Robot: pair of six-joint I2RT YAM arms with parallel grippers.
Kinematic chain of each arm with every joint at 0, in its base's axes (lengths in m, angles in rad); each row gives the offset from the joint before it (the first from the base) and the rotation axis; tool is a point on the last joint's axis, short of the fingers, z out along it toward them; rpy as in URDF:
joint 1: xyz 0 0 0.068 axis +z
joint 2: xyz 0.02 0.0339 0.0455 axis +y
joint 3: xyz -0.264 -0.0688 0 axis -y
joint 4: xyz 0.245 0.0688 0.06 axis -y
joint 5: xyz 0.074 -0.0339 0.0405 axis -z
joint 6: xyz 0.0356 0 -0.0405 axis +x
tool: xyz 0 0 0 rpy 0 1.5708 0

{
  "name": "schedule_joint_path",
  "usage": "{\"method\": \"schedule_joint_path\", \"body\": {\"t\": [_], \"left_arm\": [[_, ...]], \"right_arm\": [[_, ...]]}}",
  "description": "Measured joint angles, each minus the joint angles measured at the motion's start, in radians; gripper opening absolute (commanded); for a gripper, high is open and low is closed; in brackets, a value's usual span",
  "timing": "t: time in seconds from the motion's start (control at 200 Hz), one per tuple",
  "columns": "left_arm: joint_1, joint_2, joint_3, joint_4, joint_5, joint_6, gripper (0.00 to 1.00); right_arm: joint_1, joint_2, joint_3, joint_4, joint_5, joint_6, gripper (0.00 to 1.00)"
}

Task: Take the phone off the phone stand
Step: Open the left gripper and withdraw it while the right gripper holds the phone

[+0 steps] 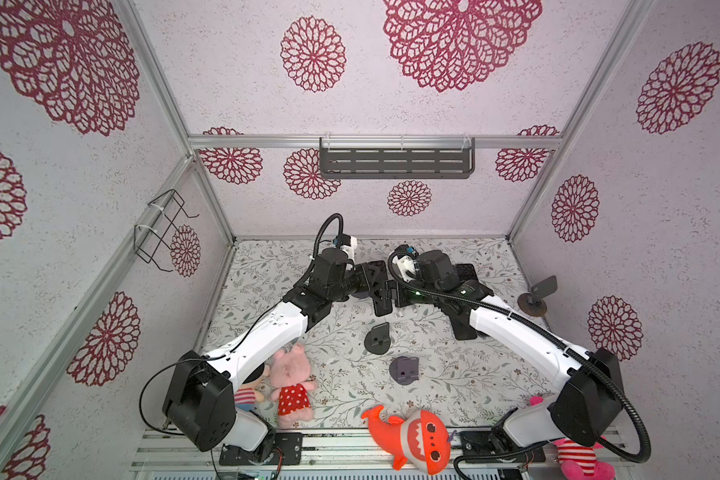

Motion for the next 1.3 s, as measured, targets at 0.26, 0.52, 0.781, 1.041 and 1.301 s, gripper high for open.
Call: {"method": "schedule_joint_path", "body": {"t": [0.26,0.52,0.781,1.041,1.301], "left_arm": [[0.0,0.0,-0.006,0.009,0.018,0.008,0.0],[0.0,0.0,-0.022,0.032,0.029,0.01,0.0],[0.002,0.0,-0.036,0.057,0.036,0.009,0.1],[0.03,-0.011,-0.041,0.096,0.083,-0.028,0.89],[0.14,-0.069,-0.053,0.048,0.119,-0.016,0.97]], "right_arm": [[0.0,0.024,0.0,0.014,-0.006,-0.002,0.83],[0.0,0.025,-0.001,0.02,-0.014,-0.003,0.74],[-0.001,0.025,-0.001,0.013,-0.01,-0.008,0.64],[-0.003,0.025,-0.001,-0.014,0.012,-0.007,0.56],[-0.037,0.013,0.0,-0.094,0.061,-0.01,0.45]]}}
